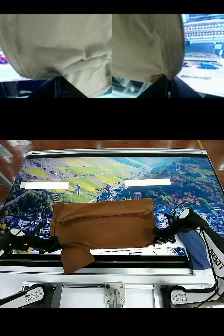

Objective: Fold the shirts.

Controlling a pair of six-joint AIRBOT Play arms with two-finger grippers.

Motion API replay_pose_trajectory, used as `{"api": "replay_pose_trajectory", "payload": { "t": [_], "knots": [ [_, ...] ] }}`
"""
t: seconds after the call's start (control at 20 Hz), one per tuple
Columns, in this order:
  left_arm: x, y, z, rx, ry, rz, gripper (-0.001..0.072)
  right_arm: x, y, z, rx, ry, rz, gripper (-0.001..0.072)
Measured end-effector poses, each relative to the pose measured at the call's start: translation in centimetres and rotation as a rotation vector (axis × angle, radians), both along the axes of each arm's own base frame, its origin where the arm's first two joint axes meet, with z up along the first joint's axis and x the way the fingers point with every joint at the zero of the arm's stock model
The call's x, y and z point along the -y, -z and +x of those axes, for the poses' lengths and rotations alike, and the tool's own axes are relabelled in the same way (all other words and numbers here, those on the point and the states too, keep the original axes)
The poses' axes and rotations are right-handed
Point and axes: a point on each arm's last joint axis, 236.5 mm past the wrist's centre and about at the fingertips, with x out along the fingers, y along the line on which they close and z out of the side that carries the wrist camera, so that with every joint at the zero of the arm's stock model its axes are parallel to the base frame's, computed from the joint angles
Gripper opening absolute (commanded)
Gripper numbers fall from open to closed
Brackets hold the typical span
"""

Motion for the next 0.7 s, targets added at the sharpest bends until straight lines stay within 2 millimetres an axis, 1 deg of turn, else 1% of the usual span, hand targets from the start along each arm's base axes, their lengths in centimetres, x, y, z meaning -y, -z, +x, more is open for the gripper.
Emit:
{"api": "replay_pose_trajectory", "payload": {
  "t": [0.1,0.2,0.35,0.45,0.5,0.6,0.7],
  "knots": [
    [-0.3,-1.2,1.3,0.048,0.032,0.004,0.0034,-0.1,-0.6,0.6,0.04,-0.022,-0.001,0.0076],
    [-0.6,-3.1,3.0,0.116,0.078,0.014,0.0033,-0.1,-2.0,2.2,0.125,-0.049,-0.002,0.0075],
    [-1.0,-6.6,6.7,0.227,0.092,0.016,0.0033,-0.3,-4.4,6.3,0.28,-0.029,-0.002,0.0075],
    [-1.1,-8.9,9.4,0.292,0.083,0.007,0.0033,-0.3,-5.6,9.2,0.36,-0.007,-0.02,0.0075],
    [-1.2,-9.9,10.9,0.319,0.071,0.002,0.0033,-0.1,-5.9,10.4,0.388,-0.006,-0.035,0.0075],
    [-1.7,-11.3,13.5,0.357,0.052,0.0,0.0033,-0.1,-6.6,13.3,0.446,0.0,-0.052,0.0075],
    [-2.3,-12.1,16.1,0.376,0.028,-0.004,0.0033,-0.3,-7.0,16.4,0.492,0.004,-0.065,0.0075]
  ]
}}
